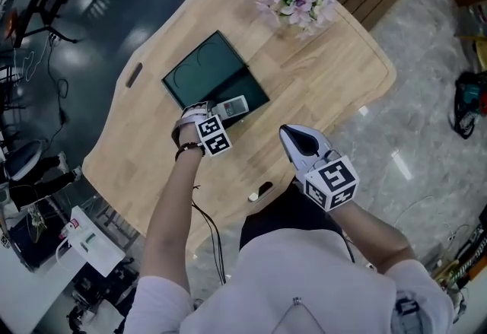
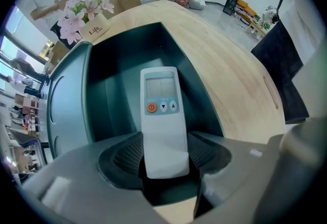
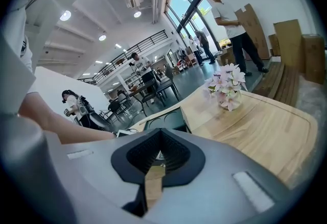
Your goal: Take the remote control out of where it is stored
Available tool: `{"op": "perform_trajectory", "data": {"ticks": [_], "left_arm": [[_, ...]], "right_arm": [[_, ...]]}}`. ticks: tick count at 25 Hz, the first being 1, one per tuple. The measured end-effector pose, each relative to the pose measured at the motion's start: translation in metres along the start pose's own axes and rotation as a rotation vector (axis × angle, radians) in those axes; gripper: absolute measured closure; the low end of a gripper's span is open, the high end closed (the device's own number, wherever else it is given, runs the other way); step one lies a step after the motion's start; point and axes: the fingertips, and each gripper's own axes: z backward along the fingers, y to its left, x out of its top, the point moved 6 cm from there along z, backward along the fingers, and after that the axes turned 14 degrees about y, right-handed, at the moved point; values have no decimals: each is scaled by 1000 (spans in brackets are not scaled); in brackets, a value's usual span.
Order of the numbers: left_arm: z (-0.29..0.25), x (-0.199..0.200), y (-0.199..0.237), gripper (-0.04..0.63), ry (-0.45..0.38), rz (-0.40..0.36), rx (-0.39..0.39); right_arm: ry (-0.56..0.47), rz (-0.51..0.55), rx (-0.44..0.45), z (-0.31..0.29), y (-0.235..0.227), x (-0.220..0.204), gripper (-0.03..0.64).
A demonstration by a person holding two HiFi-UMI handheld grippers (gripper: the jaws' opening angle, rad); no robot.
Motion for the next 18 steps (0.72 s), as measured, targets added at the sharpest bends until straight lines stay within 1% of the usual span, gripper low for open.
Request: {"op": "perform_trajectory", "data": {"ticks": [5, 10, 14, 18], "left_arm": [[-1, 3, 2, 325, 23, 17, -29], [3, 0, 2, 336, -47, 92, -49], [10, -8, 0, 337, -87, 137, -34], [35, -18, 5, 339, -161, 197, 4]], "right_arm": [[8, 7, 9, -4, 9, 0, 589], [-7, 13, -5, 4, 13, 2, 589], [-15, 15, -28, 14, 12, 2, 589], [-33, 24, -46, 22, 12, 6, 589]]}}
